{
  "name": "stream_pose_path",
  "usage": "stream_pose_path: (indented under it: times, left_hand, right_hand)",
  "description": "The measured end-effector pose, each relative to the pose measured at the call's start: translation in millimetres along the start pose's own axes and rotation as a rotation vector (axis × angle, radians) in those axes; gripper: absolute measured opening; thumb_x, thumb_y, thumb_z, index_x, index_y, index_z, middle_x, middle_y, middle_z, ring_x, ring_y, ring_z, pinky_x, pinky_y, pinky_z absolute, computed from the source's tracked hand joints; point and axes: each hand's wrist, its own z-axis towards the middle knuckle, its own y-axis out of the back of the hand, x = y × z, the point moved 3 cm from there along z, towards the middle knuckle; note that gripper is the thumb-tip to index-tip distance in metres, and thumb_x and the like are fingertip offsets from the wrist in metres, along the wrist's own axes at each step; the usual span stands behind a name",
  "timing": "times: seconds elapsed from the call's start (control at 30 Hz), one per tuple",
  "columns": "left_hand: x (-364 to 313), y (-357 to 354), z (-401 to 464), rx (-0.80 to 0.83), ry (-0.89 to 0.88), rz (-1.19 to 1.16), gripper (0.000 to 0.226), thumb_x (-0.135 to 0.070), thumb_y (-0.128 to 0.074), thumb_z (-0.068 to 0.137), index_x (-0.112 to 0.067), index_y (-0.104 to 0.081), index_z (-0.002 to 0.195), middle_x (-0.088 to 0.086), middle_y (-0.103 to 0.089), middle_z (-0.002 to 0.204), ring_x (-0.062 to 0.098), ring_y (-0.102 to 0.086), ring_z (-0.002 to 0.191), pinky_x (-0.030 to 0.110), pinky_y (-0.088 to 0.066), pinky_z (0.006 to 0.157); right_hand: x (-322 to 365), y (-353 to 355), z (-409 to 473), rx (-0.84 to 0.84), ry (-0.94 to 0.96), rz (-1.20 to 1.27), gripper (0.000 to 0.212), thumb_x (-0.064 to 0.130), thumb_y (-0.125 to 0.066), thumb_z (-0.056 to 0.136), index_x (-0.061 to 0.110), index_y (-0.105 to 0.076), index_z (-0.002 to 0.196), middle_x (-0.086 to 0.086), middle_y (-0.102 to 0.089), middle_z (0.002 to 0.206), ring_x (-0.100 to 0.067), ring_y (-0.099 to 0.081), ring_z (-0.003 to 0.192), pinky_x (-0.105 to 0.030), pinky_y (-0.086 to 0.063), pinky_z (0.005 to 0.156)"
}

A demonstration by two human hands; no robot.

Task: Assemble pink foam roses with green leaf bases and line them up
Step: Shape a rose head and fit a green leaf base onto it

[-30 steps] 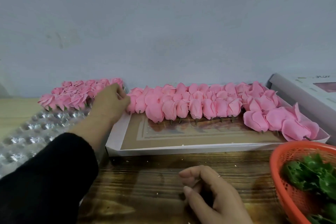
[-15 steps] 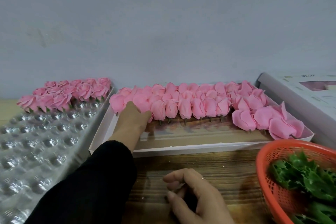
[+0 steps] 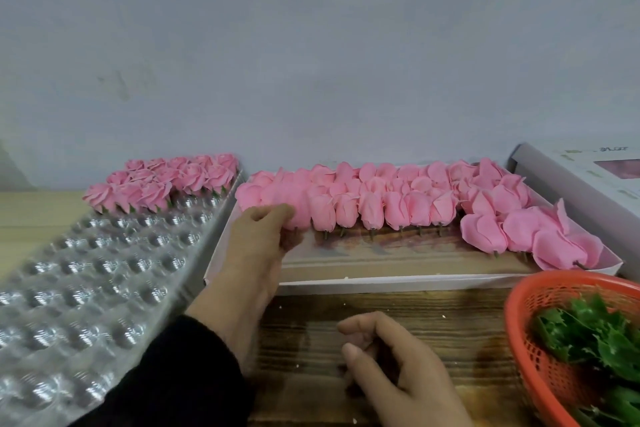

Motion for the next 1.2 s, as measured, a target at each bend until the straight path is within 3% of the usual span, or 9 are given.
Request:
stream_pose_path:
  times: [0.07, 0.17, 0.23, 0.43, 0.6, 0.7, 0.8, 1.03, 1.2]
  left_hand:
    - [4, 0, -34, 0.073, 0.068, -0.146, 0.004, 0.002, -0.056, 0.083, -0.002, -0.054, 0.084, 0.012, -0.058, 0.069, 0.02, -0.059, 0.057, 0.02, -0.05, 0.046]
    - [17, 6, -84, 0.119, 0.168, -0.234, 0.019, -0.005, -0.062, 0.068, -0.002, -0.054, 0.085, 0.01, -0.062, 0.061, 0.018, -0.062, 0.054, 0.02, -0.05, 0.045]
    - [20, 11, -107, 0.116, 0.182, -0.255, 0.023, -0.008, -0.063, 0.06, -0.003, -0.053, 0.08, 0.013, -0.062, 0.063, 0.022, -0.061, 0.057, 0.021, -0.05, 0.046]
    - [18, 21, -136, 0.118, 0.14, -0.3, 0.025, -0.008, -0.066, 0.056, -0.001, -0.055, 0.077, 0.022, -0.062, 0.069, 0.023, -0.06, 0.053, 0.024, -0.049, 0.046]
    - [31, 8, -146, 0.288, 0.181, -0.184, 0.026, -0.008, -0.077, 0.059, -0.003, -0.061, 0.079, 0.024, -0.06, 0.081, 0.026, -0.058, 0.067, 0.029, -0.05, 0.056]
    - [32, 9, -146, 0.392, 0.176, -0.181, 0.014, -0.015, -0.075, 0.058, -0.011, -0.071, 0.071, 0.016, -0.067, 0.079, 0.016, -0.06, 0.06, 0.021, -0.05, 0.052]
    - [34, 11, -145, 0.47, 0.164, -0.167, 0.025, -0.016, -0.076, 0.061, -0.006, -0.07, 0.083, 0.014, -0.067, 0.081, 0.013, -0.06, 0.06, 0.02, -0.05, 0.053]
    - [35, 11, -142, 0.56, 0.027, 0.008, 0.033, -0.023, -0.078, 0.063, -0.01, -0.069, 0.091, 0.007, -0.067, 0.084, 0.013, -0.059, 0.071, 0.019, -0.048, 0.059]
    - [38, 11, -141, 0.585, 0.007, 0.051, 0.029, -0.024, -0.076, 0.064, -0.016, -0.069, 0.091, 0.006, -0.067, 0.086, 0.014, -0.061, 0.077, 0.02, -0.049, 0.064]
  right_hand:
    - [3, 1, -1, 0.011, -0.042, 0.146, 0.008, 0.024, -0.068, 0.079, 0.031, -0.069, 0.082, 0.003, -0.069, 0.082, -0.006, -0.061, 0.068, -0.015, -0.049, 0.065]
    - [11, 2, -3, 0.108, -0.035, 0.307, 0.04, 0.05, -0.056, 0.063, 0.026, -0.07, 0.092, 0.007, -0.073, 0.089, -0.002, -0.066, 0.083, -0.008, -0.046, 0.071]
    - [17, 2, -5, 0.143, -0.016, 0.33, 0.046, 0.053, -0.05, 0.06, 0.025, -0.071, 0.089, 0.006, -0.073, 0.089, -0.001, -0.066, 0.086, -0.005, -0.044, 0.072]
    - [23, -5, -10, 0.2, -0.058, 0.436, 0.045, 0.033, -0.055, 0.066, 0.013, -0.062, 0.105, -0.003, -0.072, 0.097, -0.004, -0.067, 0.086, -0.007, -0.046, 0.068]
    - [20, -1, -13, 0.163, -0.096, 0.322, 0.047, 0.054, -0.059, 0.057, 0.021, -0.067, 0.089, 0.006, -0.073, 0.083, 0.005, -0.064, 0.074, -0.004, -0.043, 0.059]
    - [18, -3, -11, 0.182, -0.08, 0.424, 0.03, 0.045, -0.067, 0.077, 0.018, -0.072, 0.089, 0.001, -0.074, 0.082, -0.003, -0.066, 0.074, -0.011, -0.048, 0.063]
    - [21, -6, -11, 0.251, -0.026, 0.489, 0.03, 0.043, -0.066, 0.065, 0.029, -0.073, 0.09, -0.001, -0.072, 0.079, -0.009, -0.066, 0.072, -0.017, -0.05, 0.062]
    - [14, -5, -9, 0.214, -0.073, 0.609, 0.019, 0.041, -0.064, 0.065, 0.023, -0.067, 0.061, -0.003, -0.058, 0.062, -0.018, -0.054, 0.064, -0.023, -0.048, 0.058]
    - [5, -7, -7, 0.167, -0.141, 0.669, 0.036, 0.031, -0.065, 0.069, 0.014, -0.071, 0.1, -0.027, -0.065, 0.098, -0.033, -0.061, 0.089, -0.038, -0.051, 0.075]
